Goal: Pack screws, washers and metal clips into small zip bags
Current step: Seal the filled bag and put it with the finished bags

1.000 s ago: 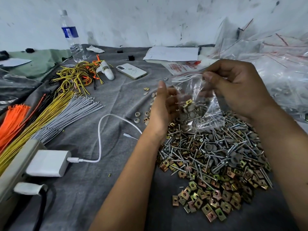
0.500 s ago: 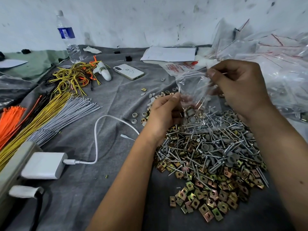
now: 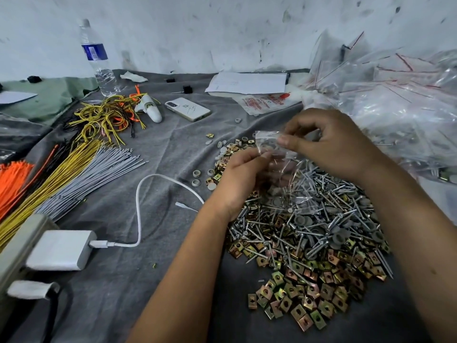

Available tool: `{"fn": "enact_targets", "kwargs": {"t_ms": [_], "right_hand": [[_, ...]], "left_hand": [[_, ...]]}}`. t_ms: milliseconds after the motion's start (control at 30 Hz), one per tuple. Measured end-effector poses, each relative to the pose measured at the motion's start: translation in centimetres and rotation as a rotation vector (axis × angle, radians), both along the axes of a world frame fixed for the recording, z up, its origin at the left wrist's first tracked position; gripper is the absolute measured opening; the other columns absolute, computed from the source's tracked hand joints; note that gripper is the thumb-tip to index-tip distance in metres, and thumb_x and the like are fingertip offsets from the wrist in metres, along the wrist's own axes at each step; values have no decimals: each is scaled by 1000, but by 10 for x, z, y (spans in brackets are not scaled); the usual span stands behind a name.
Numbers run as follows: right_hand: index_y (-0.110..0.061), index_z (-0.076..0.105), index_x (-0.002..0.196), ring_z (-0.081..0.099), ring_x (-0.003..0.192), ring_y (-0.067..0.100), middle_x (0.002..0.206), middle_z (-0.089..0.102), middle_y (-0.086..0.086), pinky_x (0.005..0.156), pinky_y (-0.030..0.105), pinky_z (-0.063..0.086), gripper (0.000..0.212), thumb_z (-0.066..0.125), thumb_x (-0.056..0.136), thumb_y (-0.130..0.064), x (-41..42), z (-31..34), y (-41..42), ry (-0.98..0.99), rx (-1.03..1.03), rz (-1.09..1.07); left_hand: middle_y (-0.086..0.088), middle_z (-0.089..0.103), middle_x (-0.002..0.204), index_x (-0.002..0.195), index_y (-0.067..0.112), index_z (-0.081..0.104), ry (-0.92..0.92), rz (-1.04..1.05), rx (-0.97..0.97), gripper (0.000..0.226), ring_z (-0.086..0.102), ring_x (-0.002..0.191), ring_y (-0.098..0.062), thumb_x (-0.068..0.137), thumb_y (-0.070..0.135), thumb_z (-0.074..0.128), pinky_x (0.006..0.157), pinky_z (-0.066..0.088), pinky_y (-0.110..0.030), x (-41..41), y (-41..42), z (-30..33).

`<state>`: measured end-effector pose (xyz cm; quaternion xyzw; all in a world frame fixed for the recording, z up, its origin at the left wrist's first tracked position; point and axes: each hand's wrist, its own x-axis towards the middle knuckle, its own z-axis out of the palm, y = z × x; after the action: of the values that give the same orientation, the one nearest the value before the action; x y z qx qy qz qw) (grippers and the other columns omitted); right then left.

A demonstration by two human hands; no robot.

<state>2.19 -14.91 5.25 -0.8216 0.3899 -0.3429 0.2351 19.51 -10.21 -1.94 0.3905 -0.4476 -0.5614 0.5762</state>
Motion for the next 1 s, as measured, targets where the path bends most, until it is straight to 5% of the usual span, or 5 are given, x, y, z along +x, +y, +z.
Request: {"fn": "enact_targets", "kwargs": {"t_ms": [200, 300, 667, 767, 1000], "right_hand": [[-26, 75, 84, 68, 79, 17, 82, 73, -8, 65, 34, 51, 16, 71, 91, -39, -2, 3, -8, -1, 16, 19], [-26, 76, 79, 64, 85, 44, 87, 72, 15, 76, 51, 53, 25, 65, 96, -41, -5, 11, -12, -19, -21, 23], [-30, 77, 84, 68, 69, 18, 86, 76, -1, 72, 38, 53, 57, 48, 84, -79, -29, 17, -23, -123, 211, -55], [-27, 77, 81, 67, 64, 5, 79, 75, -2, 57, 22, 54, 34, 60, 89, -55, -25, 5, -15, -135, 243, 59], [-25, 78, 80, 61, 59, 11, 73, 73, 0, 50, 20, 48, 13, 73, 81, -37, -20, -7, -20, -486, 357, 130]], "left_hand": [[-26, 72, 99, 114, -4, 65, -46, -16, 74, 42, 70, 88, -33, 102, 34, 55, 79, 53, -36, 4, 0, 0], [-21, 76, 110, 119, -2, 66, -198, -101, 8, 23, 74, 94, -32, 96, 1, 67, 76, 61, -33, 7, 1, -3], [-16, 78, 99, 117, -10, 64, -155, -76, -60, 28, 77, 85, -24, 90, -14, 67, 67, 61, -28, 7, 6, 3], [-26, 72, 115, 124, -11, 58, -119, -79, 21, 35, 70, 96, -38, 94, 3, 68, 84, 60, -50, 4, 8, 7], [-29, 66, 115, 121, -6, 59, 92, -335, 125, 42, 68, 94, -38, 97, 28, 57, 84, 57, -50, 5, 12, 12]]}}
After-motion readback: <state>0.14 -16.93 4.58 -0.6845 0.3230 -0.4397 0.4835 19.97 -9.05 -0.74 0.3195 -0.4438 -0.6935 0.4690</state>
